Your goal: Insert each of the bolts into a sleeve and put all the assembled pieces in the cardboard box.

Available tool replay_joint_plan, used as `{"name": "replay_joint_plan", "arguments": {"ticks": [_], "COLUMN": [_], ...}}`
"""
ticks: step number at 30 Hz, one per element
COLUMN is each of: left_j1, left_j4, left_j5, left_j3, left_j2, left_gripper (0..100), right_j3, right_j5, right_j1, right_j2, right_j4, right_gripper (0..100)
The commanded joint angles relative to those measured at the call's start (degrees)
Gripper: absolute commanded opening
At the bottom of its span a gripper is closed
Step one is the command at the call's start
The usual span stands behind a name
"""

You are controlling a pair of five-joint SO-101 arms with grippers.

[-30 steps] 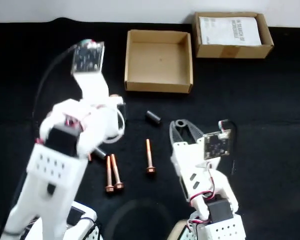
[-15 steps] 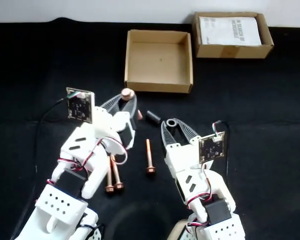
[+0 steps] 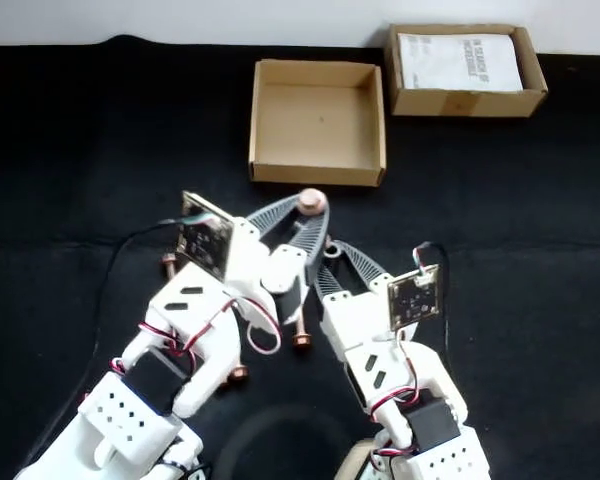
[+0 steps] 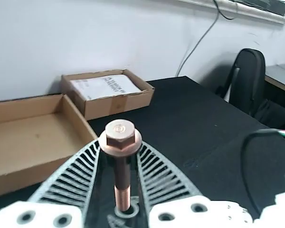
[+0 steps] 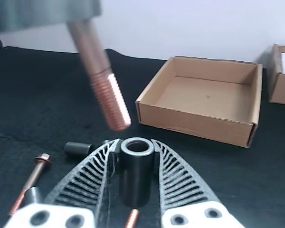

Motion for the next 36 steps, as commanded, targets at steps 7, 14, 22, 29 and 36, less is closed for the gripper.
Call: {"name": "replay_joint_plan", "arguments": {"ticks": [7, 14, 22, 29, 36], "left_j1": [1.98, 0.66, 0.66, 0.84, 1.89], "left_j4": [-1.23, -3.60, -5.71, -2.81, 7.30], "left_j5": [-3.16, -3.16, -3.16, -3.16, 0.44], "left_j3": [-3.65, -3.56, -3.56, -3.91, -6.29], "left_j2": [0.92, 6.37, 9.80, 9.54, 9.45], "left_gripper": [1, 1, 1, 1, 1], "right_j3": [7.60, 7.60, 7.60, 7.60, 7.69], "right_j5": [0.00, 0.00, 0.26, 0.26, 0.35], "right_j1": [-0.31, -0.31, -0.13, -0.04, 1.63], "right_j2": [-1.19, -1.27, -1.27, -1.27, -1.27], "right_j4": [-1.01, -1.01, -1.10, -1.10, -2.68], "right_gripper": [0.6, 0.6, 0.6, 0.6, 0.6]}}
